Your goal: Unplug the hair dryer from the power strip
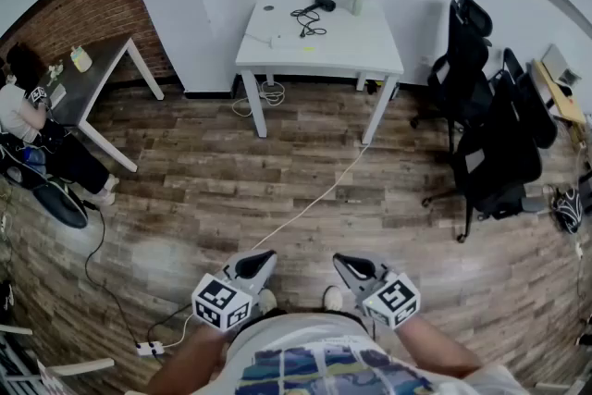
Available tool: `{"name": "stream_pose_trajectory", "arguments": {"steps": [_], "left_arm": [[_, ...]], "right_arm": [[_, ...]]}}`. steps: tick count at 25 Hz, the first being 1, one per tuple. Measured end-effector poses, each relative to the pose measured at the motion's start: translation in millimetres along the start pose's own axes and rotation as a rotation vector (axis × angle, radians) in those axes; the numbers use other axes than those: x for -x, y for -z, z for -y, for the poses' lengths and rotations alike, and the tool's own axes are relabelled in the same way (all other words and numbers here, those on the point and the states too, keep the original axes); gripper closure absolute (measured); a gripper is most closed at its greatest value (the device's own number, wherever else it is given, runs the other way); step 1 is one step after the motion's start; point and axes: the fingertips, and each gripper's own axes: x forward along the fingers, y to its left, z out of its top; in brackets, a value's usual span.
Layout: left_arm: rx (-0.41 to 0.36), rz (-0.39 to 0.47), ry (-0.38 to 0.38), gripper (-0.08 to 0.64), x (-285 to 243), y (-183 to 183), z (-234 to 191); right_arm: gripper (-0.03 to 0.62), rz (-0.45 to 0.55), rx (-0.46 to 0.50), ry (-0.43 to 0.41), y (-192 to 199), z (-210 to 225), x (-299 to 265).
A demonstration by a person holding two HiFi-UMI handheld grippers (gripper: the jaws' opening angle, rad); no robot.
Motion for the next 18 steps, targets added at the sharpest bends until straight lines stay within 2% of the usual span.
{"name": "stream_pose_trajectory", "arguments": {"steps": [6,10,15,16,17,18], "left_arm": [[0.000,-0.010,-0.018,0.557,46,13,-49],[-0.012,-0.005,0.011,0.557,70,15,-76],[-0.024,-0.045,0.052,0.557,99,32,-102],[-0.025,-0.046,0.058,0.558,103,33,-106],[-0.024,-0.048,0.065,0.558,106,33,-109],[-0.021,-0.052,0.071,0.558,108,35,-112]], "right_arm": [[0.595,-0.013,0.015,-0.009,-13,-44,-52],[0.595,-0.018,0.010,0.005,-21,-66,-88],[0.591,0.028,-0.013,0.059,-33,-85,-121],[0.547,0.035,-0.003,0.068,-33,-86,-125],[0.453,0.042,0.004,0.073,-32,-85,-129],[0.445,0.048,0.005,0.080,-31,-85,-133]]}}
